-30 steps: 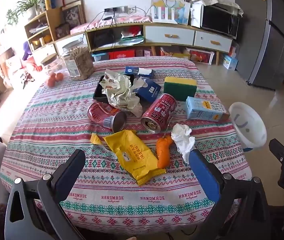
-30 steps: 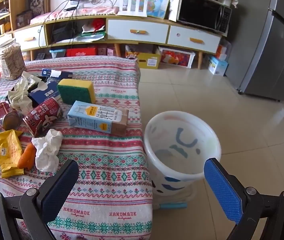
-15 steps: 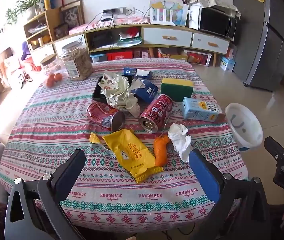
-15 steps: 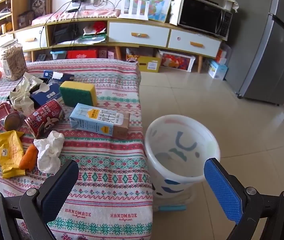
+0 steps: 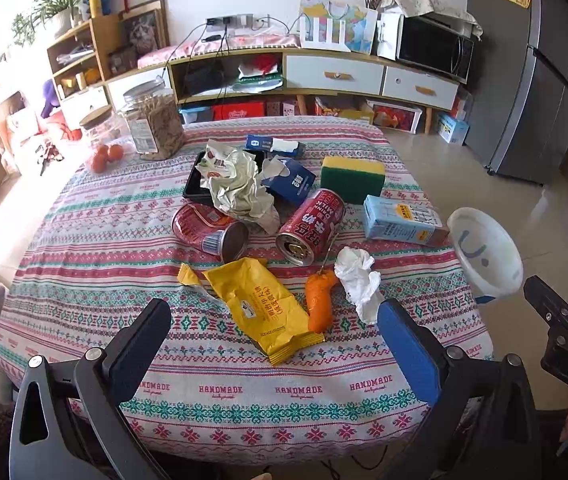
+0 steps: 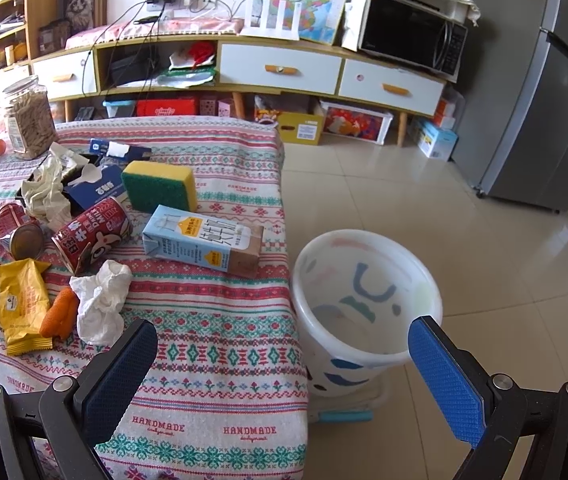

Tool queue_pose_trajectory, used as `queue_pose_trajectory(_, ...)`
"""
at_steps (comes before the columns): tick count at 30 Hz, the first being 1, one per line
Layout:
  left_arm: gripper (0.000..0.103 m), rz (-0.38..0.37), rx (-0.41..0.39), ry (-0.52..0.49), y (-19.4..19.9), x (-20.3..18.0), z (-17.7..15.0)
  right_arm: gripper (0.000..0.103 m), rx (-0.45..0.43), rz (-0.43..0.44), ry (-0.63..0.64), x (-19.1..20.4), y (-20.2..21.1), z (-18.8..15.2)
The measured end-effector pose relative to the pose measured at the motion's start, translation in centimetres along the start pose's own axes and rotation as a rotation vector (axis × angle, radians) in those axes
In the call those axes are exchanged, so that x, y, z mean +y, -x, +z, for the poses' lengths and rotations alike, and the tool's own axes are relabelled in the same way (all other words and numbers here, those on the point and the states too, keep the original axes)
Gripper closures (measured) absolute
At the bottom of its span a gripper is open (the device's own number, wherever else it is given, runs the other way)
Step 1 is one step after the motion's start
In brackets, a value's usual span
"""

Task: Collect trash

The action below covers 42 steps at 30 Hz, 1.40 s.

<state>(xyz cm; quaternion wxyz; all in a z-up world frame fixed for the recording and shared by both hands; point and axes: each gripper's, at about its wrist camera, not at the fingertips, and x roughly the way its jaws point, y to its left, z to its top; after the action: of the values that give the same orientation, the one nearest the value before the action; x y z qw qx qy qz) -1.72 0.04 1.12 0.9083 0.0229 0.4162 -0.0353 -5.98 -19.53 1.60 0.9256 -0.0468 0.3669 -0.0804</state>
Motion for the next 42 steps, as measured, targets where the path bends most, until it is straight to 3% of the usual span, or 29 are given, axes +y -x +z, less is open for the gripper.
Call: queue_pose_trajectory(42, 0.0, 0.001, -0.002, 0.004, 0.39, 0.48, 0.21, 0.0, -0.009, -0.004, 0.006, 0.14, 0.11, 0.03)
